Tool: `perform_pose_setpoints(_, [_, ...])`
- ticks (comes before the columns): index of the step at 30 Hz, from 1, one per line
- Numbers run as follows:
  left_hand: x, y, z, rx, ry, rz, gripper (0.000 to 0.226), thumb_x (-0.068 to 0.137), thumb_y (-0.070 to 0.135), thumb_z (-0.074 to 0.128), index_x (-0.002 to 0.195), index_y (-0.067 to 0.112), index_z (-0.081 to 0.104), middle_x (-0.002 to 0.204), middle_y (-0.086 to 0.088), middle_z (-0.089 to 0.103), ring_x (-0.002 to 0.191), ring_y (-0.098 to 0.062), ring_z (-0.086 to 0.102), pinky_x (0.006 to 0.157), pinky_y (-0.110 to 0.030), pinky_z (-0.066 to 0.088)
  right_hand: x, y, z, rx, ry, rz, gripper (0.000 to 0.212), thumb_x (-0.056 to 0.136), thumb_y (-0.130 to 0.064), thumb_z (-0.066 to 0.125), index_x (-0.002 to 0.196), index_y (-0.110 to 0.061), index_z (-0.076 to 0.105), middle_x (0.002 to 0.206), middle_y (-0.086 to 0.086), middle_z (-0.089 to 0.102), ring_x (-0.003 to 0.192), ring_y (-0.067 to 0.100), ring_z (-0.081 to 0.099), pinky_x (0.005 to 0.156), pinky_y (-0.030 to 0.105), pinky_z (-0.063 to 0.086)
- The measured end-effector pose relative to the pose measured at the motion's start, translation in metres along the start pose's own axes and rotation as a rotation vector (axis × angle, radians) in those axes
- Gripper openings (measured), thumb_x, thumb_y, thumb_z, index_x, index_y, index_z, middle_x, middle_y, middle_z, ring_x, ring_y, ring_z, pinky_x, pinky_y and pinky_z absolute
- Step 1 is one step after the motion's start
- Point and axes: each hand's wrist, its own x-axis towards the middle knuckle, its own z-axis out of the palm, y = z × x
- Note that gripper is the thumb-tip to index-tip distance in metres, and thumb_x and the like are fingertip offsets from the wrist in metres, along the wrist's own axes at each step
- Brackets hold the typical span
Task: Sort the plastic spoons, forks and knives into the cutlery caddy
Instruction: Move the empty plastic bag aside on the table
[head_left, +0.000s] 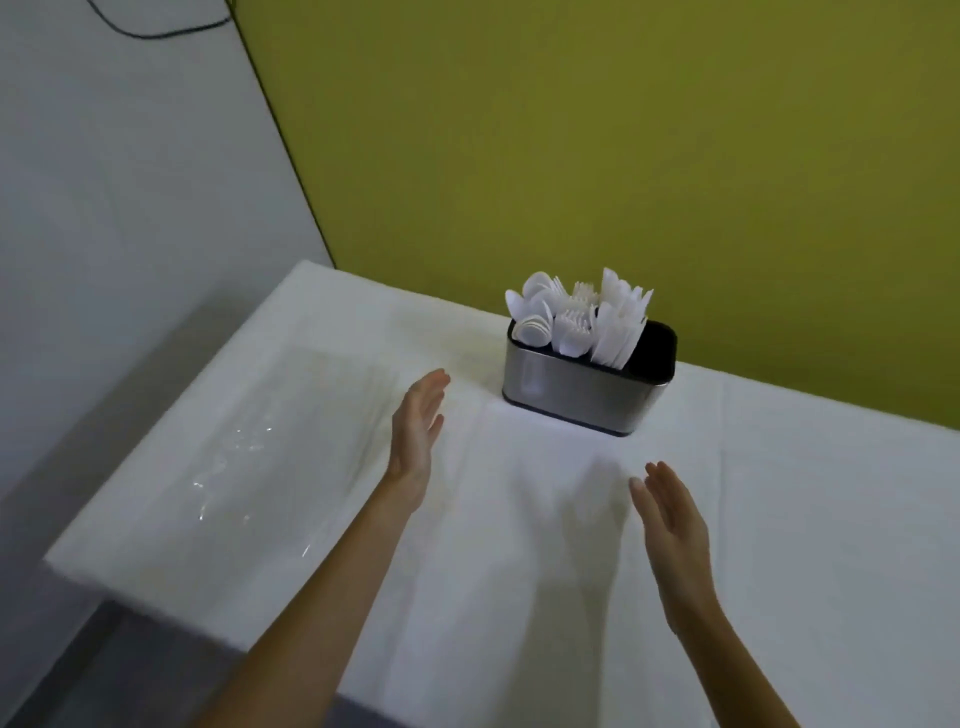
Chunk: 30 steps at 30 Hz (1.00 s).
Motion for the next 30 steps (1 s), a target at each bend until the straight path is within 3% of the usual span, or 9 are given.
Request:
perform_pose_setpoints(3, [-0.026, 0.000, -0.028, 0.078, 0.065, 0.064, 0.030, 0.100, 0.024, 0.036, 0.110, 0.014, 0.062, 0.111, -0.007, 0.068, 0.102, -0.021, 0.064, 0.087, -0.031, 0.045, -0.020, 0.008, 0.010, -0.032, -0.074, -0.016, 0.052, 0.092, -0.025, 0.059, 0.141, -0.014, 0.043, 0.143, 0.001, 0.048, 0.128, 0.013, 0.046, 0.111, 0.035, 0.035])
perform_pose_setpoints(5, [-0.051, -0.001, -0.057, 0.161, 0.128, 0.092, 0.028, 0.090, 0.031, 0.044, 0.101, 0.016, 0.065, 0.097, -0.005, 0.072, 0.085, -0.019, 0.066, 0.074, -0.026, 0.044, -0.033, 0.007, 0.027, -0.073, -0.173, -0.028, 0.050, 0.092, -0.022, 0.059, 0.139, -0.012, 0.045, 0.140, 0.003, 0.051, 0.123, 0.012, 0.048, 0.109, 0.034, 0.037])
perform_pose_setpoints(8, [-0.073, -0.002, -0.100, 0.227, 0.223, 0.121, 0.023, 0.095, 0.025, 0.046, 0.100, 0.014, 0.065, 0.093, -0.006, 0.071, 0.081, -0.017, 0.063, 0.065, -0.015, 0.044, -0.047, 0.002, 0.057, -0.122, -0.307, -0.037, 0.049, 0.092, -0.021, 0.059, 0.139, -0.012, 0.045, 0.139, 0.004, 0.051, 0.122, 0.012, 0.049, 0.111, 0.038, 0.037])
perform_pose_setpoints(11, [-0.077, 0.005, -0.147, 0.288, 0.356, 0.138, 0.019, 0.098, 0.015, 0.045, 0.100, 0.012, 0.064, 0.092, -0.002, 0.068, 0.087, -0.017, 0.059, 0.071, -0.020, 0.043, -0.057, -0.006, 0.095, -0.119, -0.423, -0.031, 0.049, 0.093, -0.020, 0.059, 0.139, -0.012, 0.045, 0.138, 0.003, 0.052, 0.123, 0.012, 0.050, 0.106, 0.029, 0.038])
perform_pose_setpoints(15, [-0.069, 0.007, -0.191, 0.470, 0.416, 0.175, 0.016, 0.096, 0.010, 0.051, 0.104, 0.014, 0.065, 0.109, -0.003, 0.065, 0.107, -0.019, 0.057, 0.082, -0.018, 0.042, -0.063, -0.017, 0.144, -0.109, -0.482, -0.003, 0.048, 0.093, -0.020, 0.059, 0.139, -0.011, 0.046, 0.134, 0.000, 0.054, 0.115, 0.005, 0.049, 0.083, 0.005, 0.040])
perform_pose_setpoints(20, [-0.034, 0.003, -0.236, 0.873, 0.441, 0.077, 0.036, 0.092, 0.020, 0.057, 0.127, 0.011, 0.055, 0.140, -0.009, 0.047, 0.129, -0.029, 0.042, 0.106, -0.040, 0.036, -0.062, -0.020, 0.211, -0.153, -0.497, 0.123, 0.056, 0.091, -0.029, 0.061, 0.142, -0.013, 0.041, 0.137, 0.001, 0.052, 0.113, 0.009, 0.051, 0.096, 0.025, 0.039])
perform_pose_setpoints(23, [-0.016, 0.001, -0.247, 1.003, 0.386, -0.045, 0.051, 0.092, 0.031, 0.055, 0.137, 0.008, 0.045, 0.144, -0.013, 0.041, 0.131, -0.033, 0.038, 0.106, -0.044, 0.035, -0.060, -0.016, 0.243, -0.099, -0.433, 0.250, 0.062, 0.091, -0.028, 0.062, 0.144, -0.009, 0.036, 0.138, 0.007, 0.051, 0.118, 0.020, 0.055, 0.103, 0.037, 0.045])
perform_pose_setpoints(26, [-0.004, -0.001, -0.250, 1.142, 0.319, -0.032, 0.055, 0.091, 0.038, 0.055, 0.137, 0.009, 0.045, 0.139, -0.011, 0.045, 0.126, -0.032, 0.039, 0.101, -0.043, 0.036, -0.061, -0.019, 0.271, 0.025, -0.346, 0.344, 0.060, 0.092, -0.023, 0.062, 0.143, -0.006, 0.036, 0.130, 0.009, 0.055, 0.109, 0.023, 0.058, 0.090, 0.034, 0.051])
perform_pose_setpoints(30, [0.003, 0.001, -0.253, 0.998, 0.373, -0.078, 0.048, 0.087, 0.033, 0.062, 0.128, 0.010, 0.053, 0.128, -0.010, 0.054, 0.117, -0.031, 0.051, 0.098, -0.040, 0.038, -0.060, -0.025, 0.289, 0.001, -0.271, 0.360, 0.039, 0.091, -0.026, 0.062, 0.126, -0.012, 0.051, 0.112, 0.011, 0.061, 0.083, 0.020, 0.060, 0.068, 0.030, 0.050])
